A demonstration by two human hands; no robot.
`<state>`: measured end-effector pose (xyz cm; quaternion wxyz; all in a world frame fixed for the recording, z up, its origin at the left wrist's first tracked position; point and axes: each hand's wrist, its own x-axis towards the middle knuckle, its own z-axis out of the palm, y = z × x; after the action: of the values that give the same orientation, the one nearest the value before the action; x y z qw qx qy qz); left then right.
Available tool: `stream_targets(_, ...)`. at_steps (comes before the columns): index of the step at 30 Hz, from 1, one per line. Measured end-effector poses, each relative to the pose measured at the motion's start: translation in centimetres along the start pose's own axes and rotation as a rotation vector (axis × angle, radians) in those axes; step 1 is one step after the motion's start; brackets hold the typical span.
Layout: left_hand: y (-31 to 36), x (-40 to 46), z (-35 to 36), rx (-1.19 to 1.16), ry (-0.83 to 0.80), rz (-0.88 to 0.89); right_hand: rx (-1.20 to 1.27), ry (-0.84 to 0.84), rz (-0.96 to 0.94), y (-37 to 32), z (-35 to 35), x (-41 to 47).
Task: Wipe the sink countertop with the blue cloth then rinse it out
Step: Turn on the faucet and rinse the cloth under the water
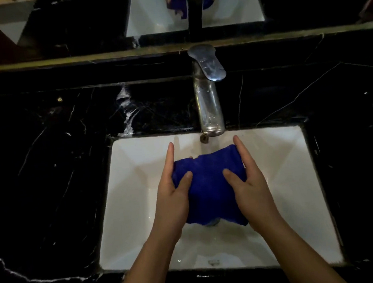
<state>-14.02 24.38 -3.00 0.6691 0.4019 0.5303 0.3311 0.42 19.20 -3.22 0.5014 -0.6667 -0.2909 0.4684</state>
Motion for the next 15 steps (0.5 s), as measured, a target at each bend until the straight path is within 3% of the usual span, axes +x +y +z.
stream_targets(3, -0.4, 0.2, -0.1, -0.158, 0.002, -0.184, 0.053, 0.031, -0.016, 0.4, -0.1, 0.4)
stream_targets(5, -0.5, 0.0, -0.1, -0.35, -0.066, -0.366, 0.09, 0.042, -0.011, 0.3, -0.4, 0.9)
stream_targets(8, -0.2, -0.4, -0.3, -0.451, -0.132, -0.5, 0.093, 0.04, -0.004, 0.1, -0.3, 1.2)
stream_targets(12, 1.1, -0.5, -0.1, -0.454, -0.154, -0.502, 0.098, 0.065, 0.01, -0.1, 0.2, 1.0)
stream_targets(15, 1.7, -0.3, 0.2, -0.367, -0.086, -0.355, 0.098, 0.063, 0.0, -0.8, 0.5, 1.6)
